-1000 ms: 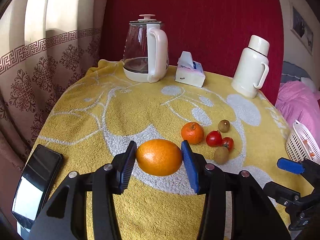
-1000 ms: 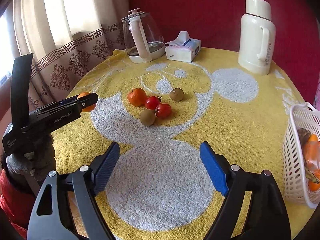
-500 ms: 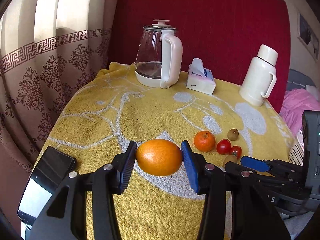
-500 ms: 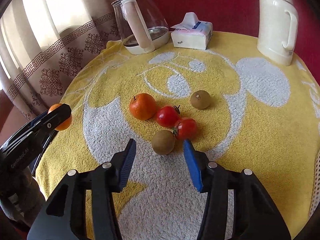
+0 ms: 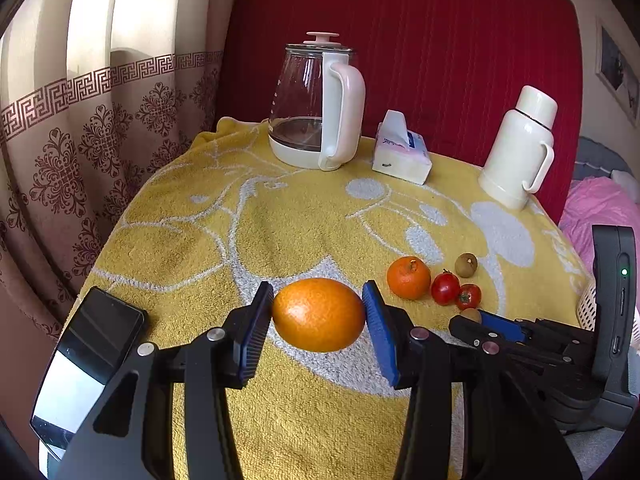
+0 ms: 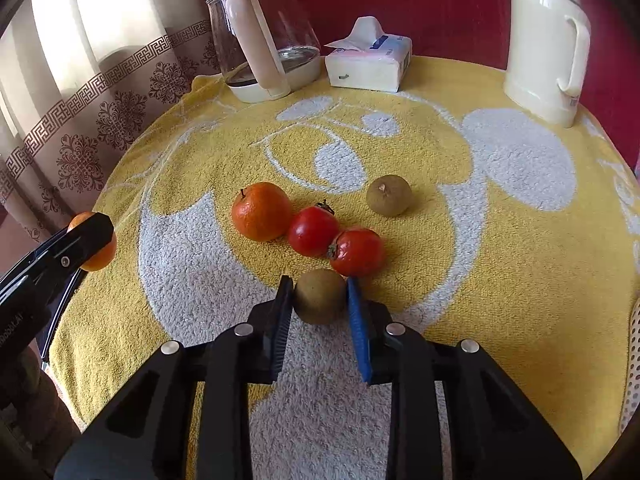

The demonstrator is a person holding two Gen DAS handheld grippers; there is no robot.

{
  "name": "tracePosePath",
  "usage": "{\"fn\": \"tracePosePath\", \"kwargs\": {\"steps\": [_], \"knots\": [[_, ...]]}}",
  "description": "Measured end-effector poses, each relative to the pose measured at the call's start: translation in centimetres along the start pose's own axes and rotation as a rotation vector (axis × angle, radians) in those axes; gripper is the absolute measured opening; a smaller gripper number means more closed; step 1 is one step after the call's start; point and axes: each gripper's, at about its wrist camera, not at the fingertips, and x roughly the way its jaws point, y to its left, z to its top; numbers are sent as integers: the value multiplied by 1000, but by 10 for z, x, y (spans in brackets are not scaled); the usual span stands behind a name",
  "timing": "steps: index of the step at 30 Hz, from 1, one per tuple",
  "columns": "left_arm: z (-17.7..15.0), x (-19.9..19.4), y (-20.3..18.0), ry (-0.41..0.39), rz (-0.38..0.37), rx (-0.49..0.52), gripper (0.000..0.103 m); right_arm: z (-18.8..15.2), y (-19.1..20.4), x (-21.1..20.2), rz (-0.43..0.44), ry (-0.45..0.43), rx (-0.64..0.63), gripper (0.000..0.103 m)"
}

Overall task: Organize fruits
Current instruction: 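Carry the kiwi into the white basket and open the right tool while left holds orange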

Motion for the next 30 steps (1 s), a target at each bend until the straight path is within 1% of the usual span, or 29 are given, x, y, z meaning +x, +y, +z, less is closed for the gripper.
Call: {"fn": "tracePosePath", "kwargs": {"steps": [8, 20, 25, 30], "knots": [[1, -2, -2, -4, -5, 1, 47, -16, 1, -18, 11, -19, -8, 28], [0, -13, -13, -23, -32, 25, 47, -34, -6, -72, 42, -108, 20, 28], [-1, -17, -21, -28, -47, 41, 47, -38, -17, -98, 43, -156, 52, 28], [-2, -22, -27, -33, -59, 53, 47, -43, -39, -125, 27, -210, 103, 28]]}}
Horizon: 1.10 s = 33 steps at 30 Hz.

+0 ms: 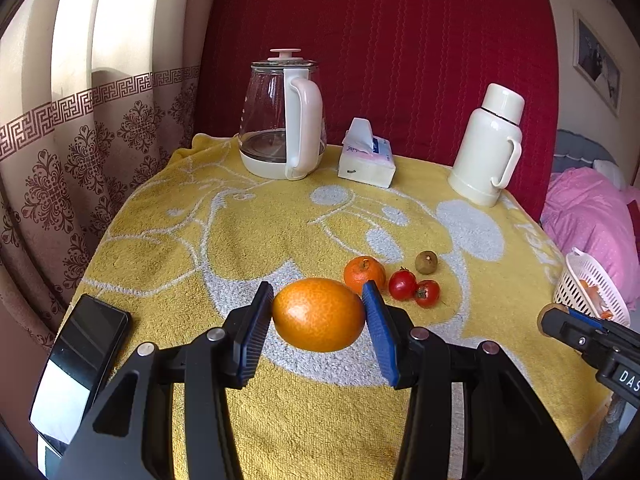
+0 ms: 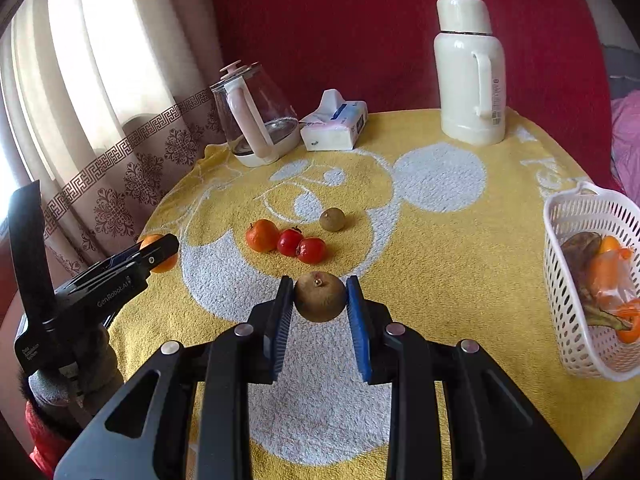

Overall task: Organize fruits
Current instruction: 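Carry the kiwi into the white basket and open the right tool while left holds orange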

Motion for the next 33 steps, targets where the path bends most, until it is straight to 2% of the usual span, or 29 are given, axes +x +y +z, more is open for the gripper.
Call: {"fn": "tracePosePath", "kwargs": {"steps": [7, 18, 24, 31, 32, 33], "knots": [[-3, -3, -10, 1, -17, 22, 47, 4, -38, -41, -59, -80, 69, 28], [-9, -4, -27, 11, -40, 59, 47, -5, -110, -93, -196, -168, 198, 28], [-14, 0, -34, 31, -59, 73, 47, -12, -145, -108, -228, -178, 278, 28], [-17, 3, -40, 44, -66, 85, 47, -20, -162, -111, -242, -185, 335, 28], [-17, 2, -41, 44, -67, 87, 47, -20, -163, -111, -245, -188, 341, 29], [-18, 2, -41, 44, -68, 88, 47, -21, -165, -111, -248, -193, 348, 35]]}}
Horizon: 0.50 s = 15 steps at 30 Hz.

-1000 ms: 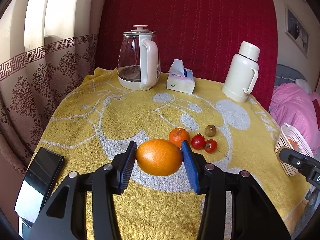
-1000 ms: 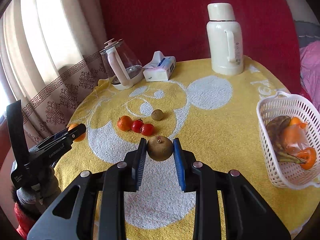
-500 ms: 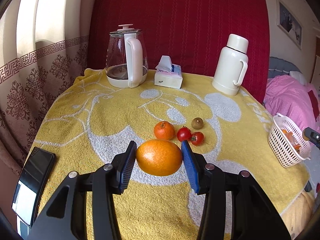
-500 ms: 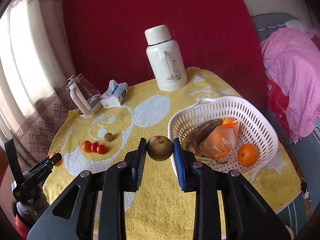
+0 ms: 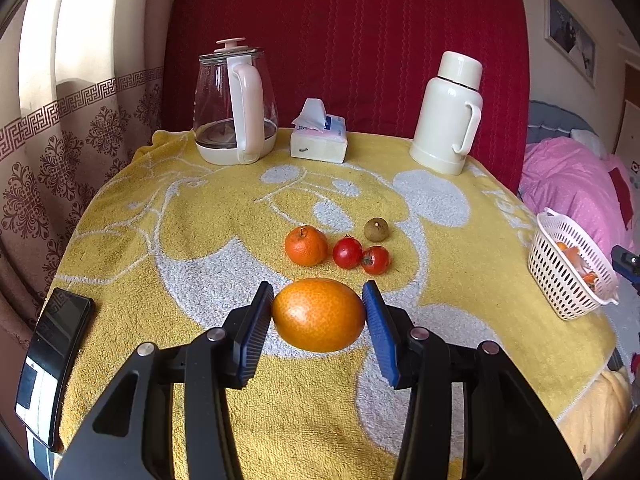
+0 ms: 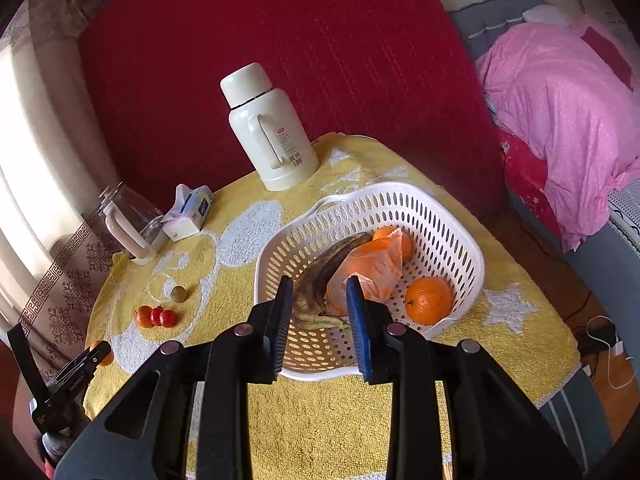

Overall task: Organize fruits
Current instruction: 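Carry the kiwi into the white basket and open the right tool while left holds orange, then carry the orange into the white basket and open the left tool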

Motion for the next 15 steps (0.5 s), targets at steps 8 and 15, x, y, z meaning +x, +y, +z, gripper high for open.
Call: {"fn": "tracePosePath", "kwargs": {"steps": [8, 15], "knots": [[-2, -3, -8, 7, -19, -1, 47, 3, -14, -4, -8, -46, 67, 67], [2, -10, -30, 9, -56, 27, 47, 17, -21, -23, 8, -132, 94, 82]]}}
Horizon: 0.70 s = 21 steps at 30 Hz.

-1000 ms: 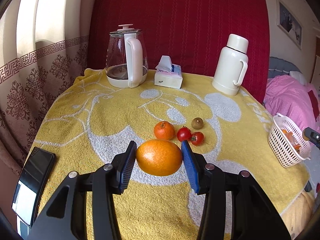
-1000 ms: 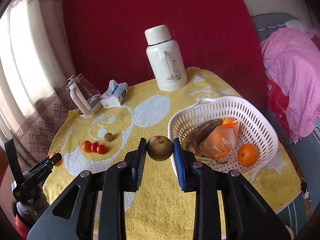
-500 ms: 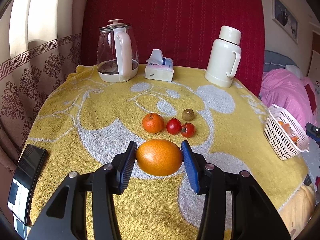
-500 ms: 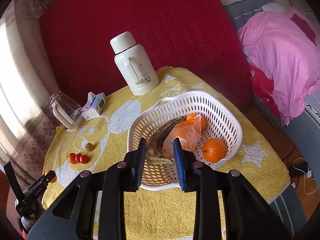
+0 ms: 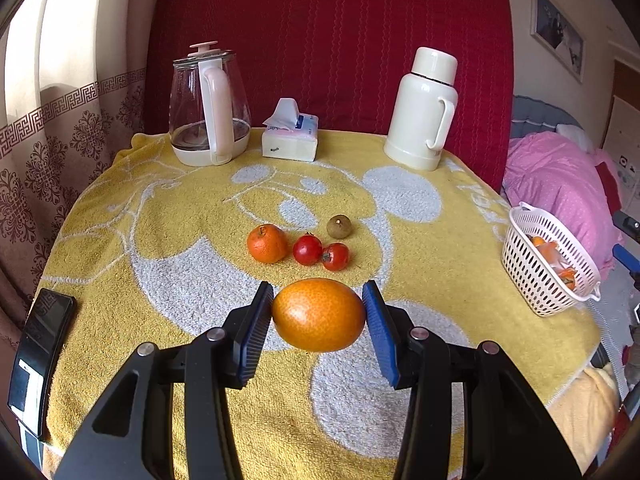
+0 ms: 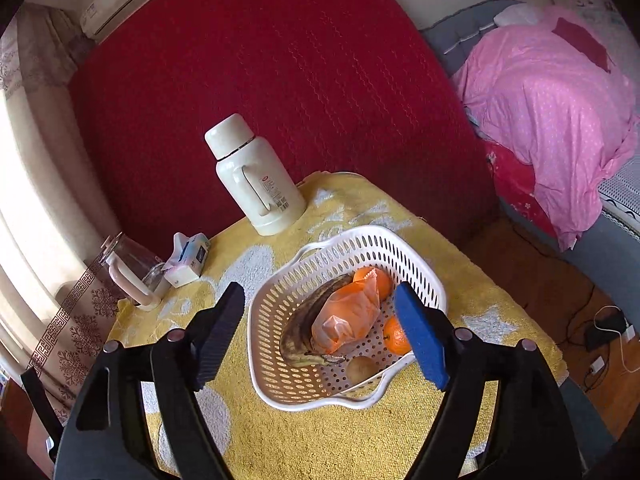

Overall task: Organize fruits
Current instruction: 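Carry the orange into the white basket and open the left tool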

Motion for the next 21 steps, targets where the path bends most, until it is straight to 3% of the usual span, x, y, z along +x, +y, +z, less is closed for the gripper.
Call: {"fn": "tracePosePath", "kwargs": {"steps": [6, 12, 21], "knots": [[11, -8, -33, -12, -44, 64, 47, 5, -8, -3, 14, -17, 24, 91], [21, -8, -81, -11, -149, 127, 47, 12, -21, -6, 34, -21, 93, 98], [27, 4, -163, 14, -284, 244, 47, 22, -34, -23, -57, -143, 99, 100]]}}
